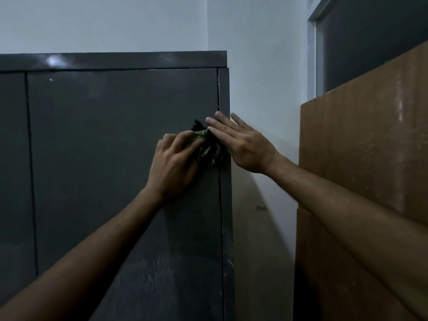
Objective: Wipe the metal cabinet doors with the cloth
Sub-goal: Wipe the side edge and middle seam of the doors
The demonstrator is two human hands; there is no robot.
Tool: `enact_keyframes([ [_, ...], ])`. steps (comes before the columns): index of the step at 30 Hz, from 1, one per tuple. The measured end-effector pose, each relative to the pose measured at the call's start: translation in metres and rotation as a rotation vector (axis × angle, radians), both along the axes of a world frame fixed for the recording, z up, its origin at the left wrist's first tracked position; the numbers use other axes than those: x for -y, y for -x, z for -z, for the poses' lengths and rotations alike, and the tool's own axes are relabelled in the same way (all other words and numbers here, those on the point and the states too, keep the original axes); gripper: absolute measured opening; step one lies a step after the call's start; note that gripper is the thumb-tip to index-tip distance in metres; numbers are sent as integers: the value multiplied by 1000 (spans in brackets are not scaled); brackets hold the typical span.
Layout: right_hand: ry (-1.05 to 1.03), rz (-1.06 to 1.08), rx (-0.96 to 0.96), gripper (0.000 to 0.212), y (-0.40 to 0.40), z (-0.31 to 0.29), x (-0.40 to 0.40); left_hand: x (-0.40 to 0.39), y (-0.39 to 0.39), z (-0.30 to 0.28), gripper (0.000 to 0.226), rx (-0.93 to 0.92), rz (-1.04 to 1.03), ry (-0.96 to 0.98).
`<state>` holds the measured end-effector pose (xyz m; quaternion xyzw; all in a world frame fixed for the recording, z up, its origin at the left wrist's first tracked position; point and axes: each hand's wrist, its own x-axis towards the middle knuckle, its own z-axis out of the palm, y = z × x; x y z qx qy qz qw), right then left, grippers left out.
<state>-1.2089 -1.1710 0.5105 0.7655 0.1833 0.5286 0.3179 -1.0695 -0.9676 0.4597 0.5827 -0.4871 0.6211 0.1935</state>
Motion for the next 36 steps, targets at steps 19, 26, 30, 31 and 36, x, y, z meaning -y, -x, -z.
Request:
enact_keyframes([
  [19, -177, 15, -21, 55, 2, 17, 1, -8, -12, 36, 47, 268, -3, -250],
  [26, -430, -203, -51, 67, -2, 24, -14, 5, 5, -17, 56, 70, -24, -20],
  [30, -452, -196, -22, 66, -8, 28, -16, -26, -21, 0, 53, 383, -84, -405],
  [31, -450, -192, -12, 64, -9, 29, -16, -32, -28, -8, 51, 338, -96, -328],
  [36, -435, -178, 30, 55, -19, 40, -23, -22, -11, 5, 51, -71, -60, 166],
])
